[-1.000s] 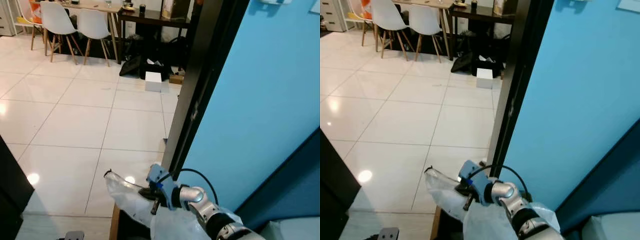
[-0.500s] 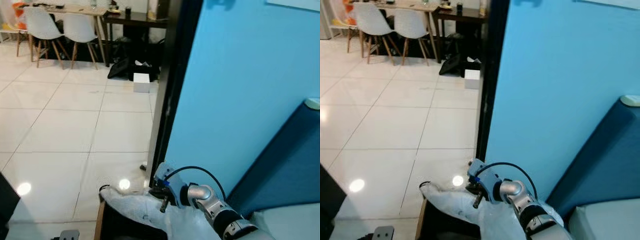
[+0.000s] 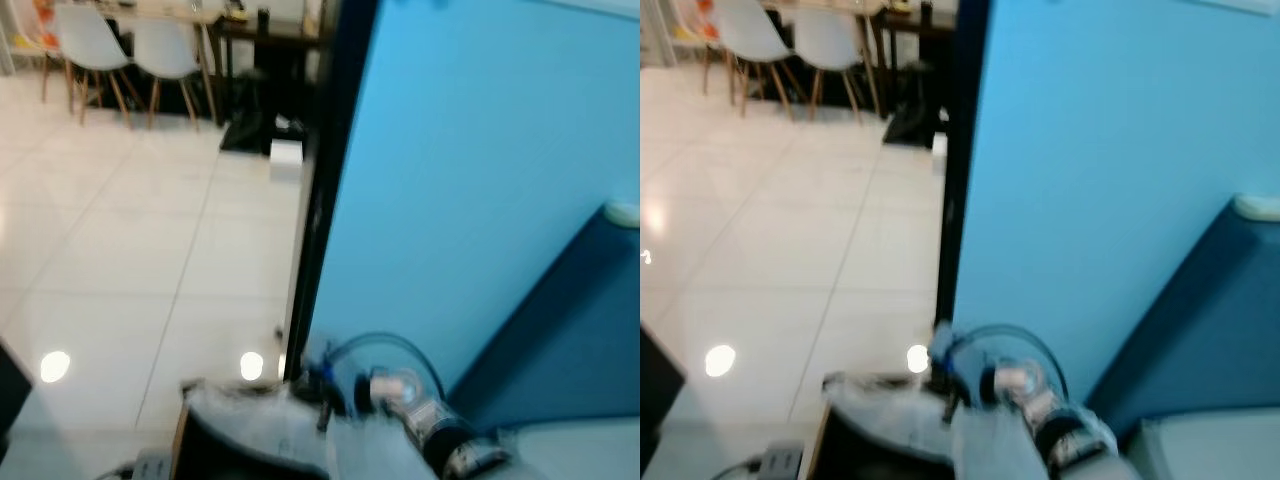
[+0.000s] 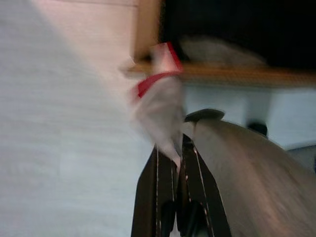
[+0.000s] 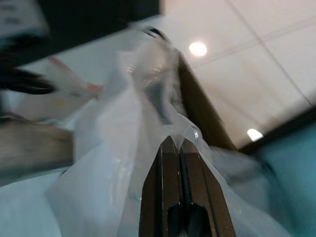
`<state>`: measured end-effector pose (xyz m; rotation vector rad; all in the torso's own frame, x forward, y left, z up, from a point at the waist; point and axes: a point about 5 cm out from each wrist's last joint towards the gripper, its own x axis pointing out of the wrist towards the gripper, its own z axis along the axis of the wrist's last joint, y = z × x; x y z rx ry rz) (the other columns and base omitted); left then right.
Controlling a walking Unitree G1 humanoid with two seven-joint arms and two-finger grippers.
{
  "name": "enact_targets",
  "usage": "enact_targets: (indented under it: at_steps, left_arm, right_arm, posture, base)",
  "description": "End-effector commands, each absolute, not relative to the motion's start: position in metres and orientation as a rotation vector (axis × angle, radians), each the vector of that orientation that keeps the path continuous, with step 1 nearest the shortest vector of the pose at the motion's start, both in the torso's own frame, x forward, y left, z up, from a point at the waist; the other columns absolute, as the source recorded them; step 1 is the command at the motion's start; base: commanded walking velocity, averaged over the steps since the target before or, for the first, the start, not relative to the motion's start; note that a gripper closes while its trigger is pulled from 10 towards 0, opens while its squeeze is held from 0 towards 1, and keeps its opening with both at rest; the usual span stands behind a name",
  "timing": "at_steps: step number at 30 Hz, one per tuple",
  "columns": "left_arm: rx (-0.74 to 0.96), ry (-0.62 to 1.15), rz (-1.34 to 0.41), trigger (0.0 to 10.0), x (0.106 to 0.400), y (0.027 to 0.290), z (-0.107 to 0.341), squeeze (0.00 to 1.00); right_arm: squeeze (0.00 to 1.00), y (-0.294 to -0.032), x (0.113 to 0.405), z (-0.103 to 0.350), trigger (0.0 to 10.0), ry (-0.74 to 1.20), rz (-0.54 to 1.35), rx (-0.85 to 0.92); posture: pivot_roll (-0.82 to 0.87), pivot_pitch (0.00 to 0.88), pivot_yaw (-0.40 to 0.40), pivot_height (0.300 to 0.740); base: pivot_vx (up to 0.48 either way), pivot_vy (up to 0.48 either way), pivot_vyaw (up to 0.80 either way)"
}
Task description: Clean up the room
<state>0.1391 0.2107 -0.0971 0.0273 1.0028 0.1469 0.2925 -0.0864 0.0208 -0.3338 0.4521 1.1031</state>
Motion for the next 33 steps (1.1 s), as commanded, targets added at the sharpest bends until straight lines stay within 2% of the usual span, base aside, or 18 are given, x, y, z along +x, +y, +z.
enact_targets:
  at_steps: [1, 16, 22, 25, 27, 33]
  left_arm:
    - [0.025, 1.047, 0.134, 10.0, 0.13, 0.206, -0.102, 0.0]
    - [0.009, 1.062, 0.178, 10.0, 0.128, 0.207, -0.103, 0.0]
    - [0.032, 1.055, 0.186, 10.0, 0.128, 0.21, -0.102, 0.0]
    - [0.033, 1.022, 0.213, 10.0, 0.136, 0.215, -0.098, 0.0]
    - [0.04, 0.908, 0.281, 10.0, 0.161, 0.231, -0.084, 0.0]
    - [0.05, 0.776, 0.34, 10.0, 0.188, 0.25, -0.064, 0.0]
  right_arm:
    - [0.0, -0.088, 0.297, 0.023, 10.0, 0.462, 1.072, -0.361]
    - [0.0, -0.075, 0.293, 0.023, 10.0, 0.445, 1.104, -0.296]
    - [0.0, -0.061, 0.293, 0.03, 10.0, 0.403, 1.143, -0.163]
    - [0.0, -0.055, 0.289, 0.031, 10.0, 0.404, 1.183, -0.145]
    - [0.0, -0.05, 0.287, 0.027, 10.0, 0.42, 1.184, -0.184]
    - [0.0, -0.055, 0.289, 0.024, 10.0, 0.453, 1.139, -0.22]
  posture:
    - [0.14, 0.0, -0.157, 0.74]
    - [0.15, 0.0, -0.162, 0.74]
    - [0.15, 0.0, -0.156, 0.74]
    - [0.15, 0.0, -0.157, 0.74]
    - [0.16, 0.0, -0.165, 0.74]
    - [0.17, 0.0, -0.166, 0.74]
  base:
    - [0.0, 0.0, 0.0]
    - [0.0, 0.0, 0.0]
    - [0.0, 0.0, 0.0]
    - [0.0, 0.0, 0.0]
    - [0.0, 0.0, 0.0]
    - [0.0, 0.0, 0.0]
